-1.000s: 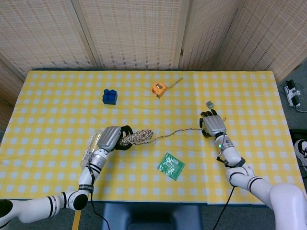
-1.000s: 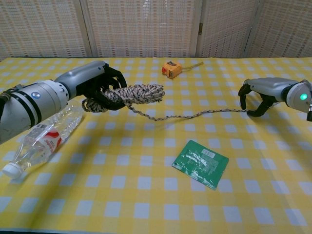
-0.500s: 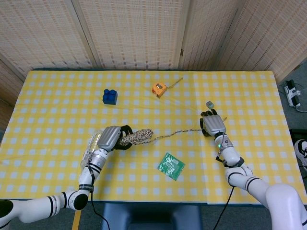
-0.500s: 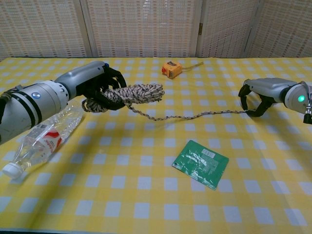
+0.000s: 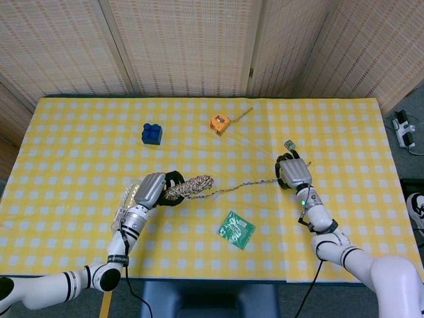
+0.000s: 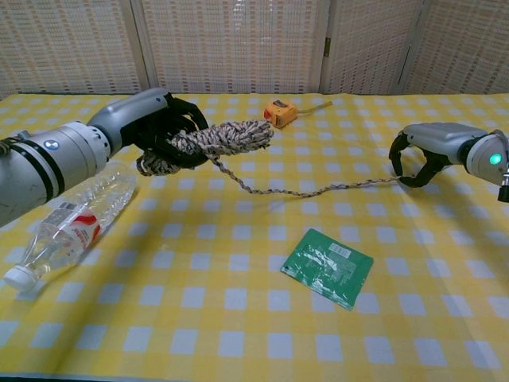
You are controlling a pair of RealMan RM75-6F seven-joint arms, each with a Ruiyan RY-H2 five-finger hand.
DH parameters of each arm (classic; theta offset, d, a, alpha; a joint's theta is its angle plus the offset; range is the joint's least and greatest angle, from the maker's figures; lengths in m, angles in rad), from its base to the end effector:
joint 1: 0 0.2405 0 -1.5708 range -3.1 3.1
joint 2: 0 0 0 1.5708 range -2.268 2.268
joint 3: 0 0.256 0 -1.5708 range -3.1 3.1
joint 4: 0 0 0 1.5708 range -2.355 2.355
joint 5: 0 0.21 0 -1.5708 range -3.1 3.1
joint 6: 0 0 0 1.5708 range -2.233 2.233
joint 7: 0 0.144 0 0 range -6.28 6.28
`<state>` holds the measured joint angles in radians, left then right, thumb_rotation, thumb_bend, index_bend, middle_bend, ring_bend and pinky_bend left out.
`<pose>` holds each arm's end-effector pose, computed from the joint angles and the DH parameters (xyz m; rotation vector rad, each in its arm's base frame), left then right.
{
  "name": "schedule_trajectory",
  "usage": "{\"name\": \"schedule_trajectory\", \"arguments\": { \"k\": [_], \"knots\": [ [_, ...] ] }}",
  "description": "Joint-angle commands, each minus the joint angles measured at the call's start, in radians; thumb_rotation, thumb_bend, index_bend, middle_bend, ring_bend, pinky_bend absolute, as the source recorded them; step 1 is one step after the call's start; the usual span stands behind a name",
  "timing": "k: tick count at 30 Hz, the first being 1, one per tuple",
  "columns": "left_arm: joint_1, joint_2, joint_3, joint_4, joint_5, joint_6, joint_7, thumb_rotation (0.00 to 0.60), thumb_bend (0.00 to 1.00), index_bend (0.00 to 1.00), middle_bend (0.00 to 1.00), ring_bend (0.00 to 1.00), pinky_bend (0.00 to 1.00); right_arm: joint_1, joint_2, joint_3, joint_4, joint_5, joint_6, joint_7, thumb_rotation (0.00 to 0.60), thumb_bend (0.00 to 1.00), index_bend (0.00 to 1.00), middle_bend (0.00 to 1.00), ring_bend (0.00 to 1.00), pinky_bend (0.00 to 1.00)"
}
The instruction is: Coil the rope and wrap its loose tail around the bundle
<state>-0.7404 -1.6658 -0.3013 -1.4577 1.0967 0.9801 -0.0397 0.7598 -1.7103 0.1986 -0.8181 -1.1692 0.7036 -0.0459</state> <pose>-0.1104 0.3519 -0.0289 -1.6009 -1.4159 -1.3205 -0.2547 -0.4147 -0.0149 1.7176 -1.0087 0.6627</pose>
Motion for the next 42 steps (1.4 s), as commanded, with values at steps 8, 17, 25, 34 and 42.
{"name": "schedule_trajectory", "arguments": {
  "k": [8, 17, 25, 34, 42],
  "knots": [
    [-0.020, 0.052, -0.006, -0.058, 0.134, -0.058, -0.188, 0.600, 0.63, 0.73, 0.71, 0.69, 0.77, -0.024, 0.118, 0.085, -0.355, 0.013, 0.171, -0.034, 0.600, 0.43, 0.67, 0.33, 0.24, 0.07],
    [-0.069, 0.048, 0.026, -0.088, 0.170, -0.079, -0.076, 0.600, 0.63, 0.73, 0.71, 0.69, 0.77, 0.034, 0.142, 0.194, -0.601, 0.130, 0.222, -0.127, 0.600, 0.43, 0.67, 0.41, 0.34, 0.12],
    [-0.127, -0.005, 0.022, -0.059, 0.031, -0.096, 0.157, 0.600, 0.63, 0.73, 0.71, 0.69, 0.77, 0.065, 0.153, 0.249, -0.748, 0.174, 0.281, -0.150, 0.600, 0.43, 0.66, 0.47, 0.40, 0.17],
    [-0.185, -0.069, -0.020, -0.036, -0.206, -0.069, 0.333, 0.600, 0.63, 0.72, 0.71, 0.69, 0.77, 0.059, 0.176, 0.260, -0.871, 0.150, 0.357, -0.136, 0.600, 0.43, 0.67, 0.49, 0.41, 0.18],
    [-0.185, -0.112, -0.054, -0.008, -0.327, 0.021, 0.384, 0.600, 0.63, 0.72, 0.72, 0.70, 0.77, 0.004, 0.238, 0.262, -0.954, 0.099, 0.420, -0.055, 0.600, 0.43, 0.68, 0.49, 0.42, 0.19]
  ]
}}
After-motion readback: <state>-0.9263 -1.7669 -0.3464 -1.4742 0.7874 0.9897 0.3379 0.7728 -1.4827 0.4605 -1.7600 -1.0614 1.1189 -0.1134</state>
